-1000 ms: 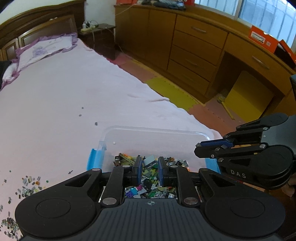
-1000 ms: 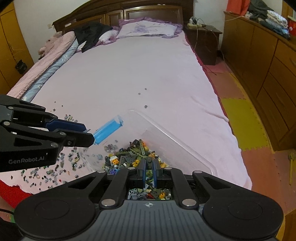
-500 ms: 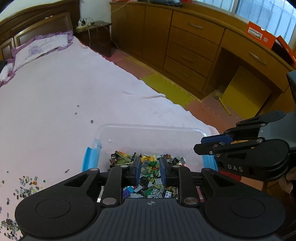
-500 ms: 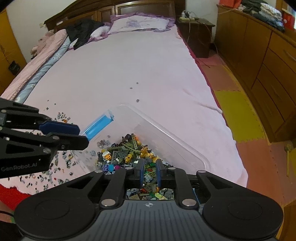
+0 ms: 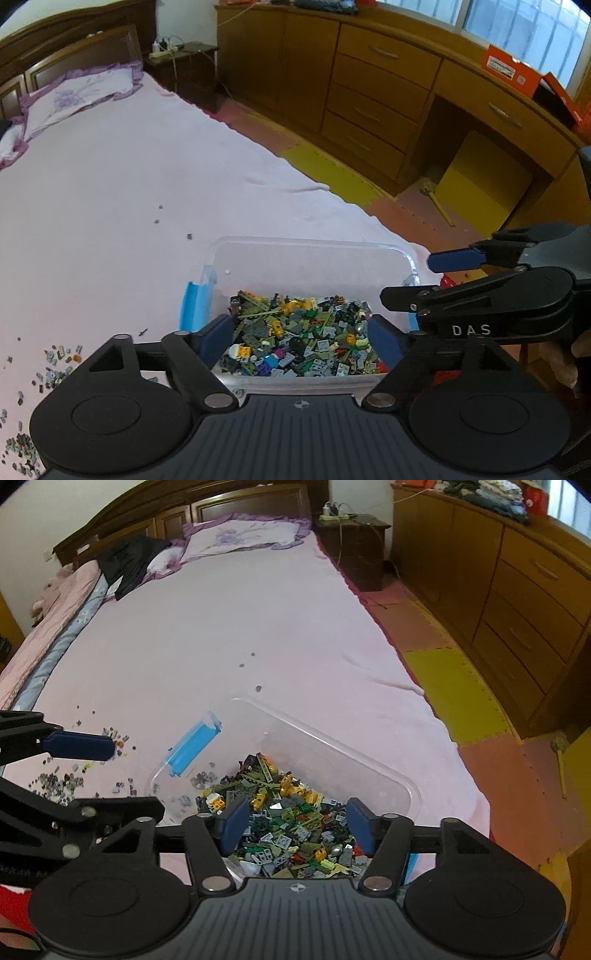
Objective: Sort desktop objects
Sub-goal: 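Lower both held bricks into the box and open both tools, then move both open tools back over the scattered bricks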
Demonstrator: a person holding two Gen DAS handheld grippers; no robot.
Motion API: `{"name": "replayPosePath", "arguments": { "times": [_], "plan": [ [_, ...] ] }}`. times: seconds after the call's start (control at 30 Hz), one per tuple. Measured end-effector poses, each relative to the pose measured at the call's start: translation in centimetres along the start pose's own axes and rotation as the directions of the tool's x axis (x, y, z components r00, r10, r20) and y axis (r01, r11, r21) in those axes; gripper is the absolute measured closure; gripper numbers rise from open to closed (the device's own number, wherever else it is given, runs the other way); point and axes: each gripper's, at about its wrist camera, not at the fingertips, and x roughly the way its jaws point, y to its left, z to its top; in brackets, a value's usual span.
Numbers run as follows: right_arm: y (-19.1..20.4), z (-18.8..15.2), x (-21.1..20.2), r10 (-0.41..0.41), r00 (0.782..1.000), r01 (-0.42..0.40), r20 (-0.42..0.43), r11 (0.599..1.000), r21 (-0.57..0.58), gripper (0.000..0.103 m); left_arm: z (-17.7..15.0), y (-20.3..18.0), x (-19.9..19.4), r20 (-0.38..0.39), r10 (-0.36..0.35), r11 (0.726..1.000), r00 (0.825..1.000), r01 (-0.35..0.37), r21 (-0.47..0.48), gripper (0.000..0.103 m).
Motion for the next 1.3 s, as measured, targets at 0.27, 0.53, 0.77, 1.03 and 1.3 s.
{"name": "replayPosePath", "arguments": {
  "times": [0.27,0.53,0.77,1.03,1.3],
  "plan": [
    [1.9,-0.8,-0.7,-0.025,1.000,0.025,-0.008,0.999,0.025,0.021,-1.8,2.6,-1.7,-0.003,0.035,0.996,0.999,-0.035,-0.079,0.009],
    [4.7,-1.0,-0.6,-0.031,0.999,0.030,-0.024,0.999,-0.045,0.015,-4.3,5.8,-2.9,-0.032,0.111,0.970,0.993,-0.116,-0.214,0.005],
    [6.8,0.1,0.3,0.004,1.000,-0.007,-0.026,0.991,-0.132,0.012,-6.5,8.6,-4.1,-0.050,0.198,0.911,0.979,-0.203,-0.358,0.001],
    [10.0,0.7,2.1,0.112,0.991,-0.128,-0.074,0.955,-0.269,0.012,-10.5,11.1,-5.7,-0.133,0.307,0.788,0.943,-0.329,-0.521,0.001],
    [15.1,0.7,3.2,0.193,0.975,-0.218,-0.106,0.917,-0.334,0.012,-14.4,15.1,-8.6,-0.183,0.379,0.697,0.907,-0.409,-0.589,0.001]
  ]
}}
